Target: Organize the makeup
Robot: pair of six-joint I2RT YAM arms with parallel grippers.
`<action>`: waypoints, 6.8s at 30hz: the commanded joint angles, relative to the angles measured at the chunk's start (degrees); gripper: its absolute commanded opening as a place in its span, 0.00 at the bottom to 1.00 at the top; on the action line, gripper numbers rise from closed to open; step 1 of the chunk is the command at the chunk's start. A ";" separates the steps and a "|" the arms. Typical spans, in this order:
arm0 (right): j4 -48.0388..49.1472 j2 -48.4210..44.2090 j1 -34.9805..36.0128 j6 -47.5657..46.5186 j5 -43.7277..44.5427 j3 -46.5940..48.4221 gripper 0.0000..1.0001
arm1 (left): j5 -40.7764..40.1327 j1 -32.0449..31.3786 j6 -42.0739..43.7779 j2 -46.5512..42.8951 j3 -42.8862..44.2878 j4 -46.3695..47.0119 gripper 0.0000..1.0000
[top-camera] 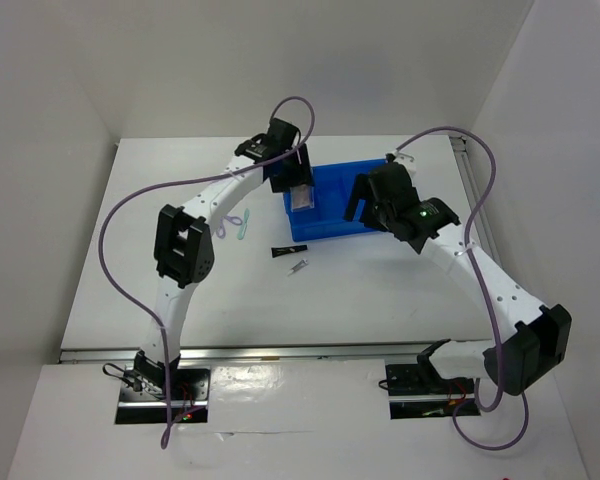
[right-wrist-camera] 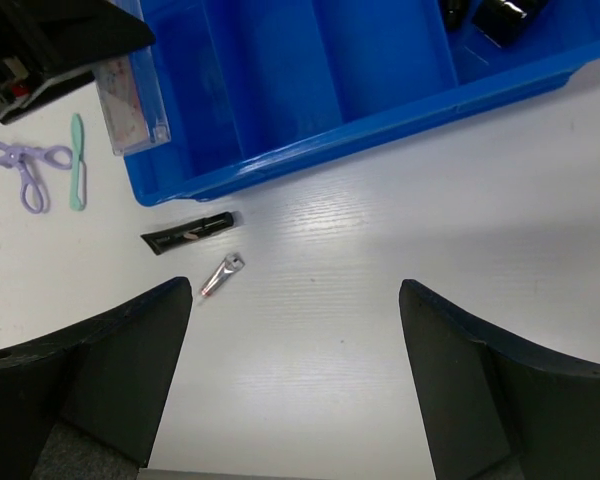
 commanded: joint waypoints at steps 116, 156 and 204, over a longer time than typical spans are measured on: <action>2.28 3.90 -1.90 -3.28 -6.20 -5.02 0.94 | -29.28 14.94 -1.65 -13.49 -32.11 -1.78 0.56; 1.23 2.84 -1.90 -2.66 -5.68 -5.02 0.94 | -16.53 14.07 14.35 -18.22 -30.71 1.03 0.21; -7.30 -23.26 -2.43 12.72 10.59 -11.17 0.94 | 2.63 -8.26 22.36 7.62 11.92 10.08 0.72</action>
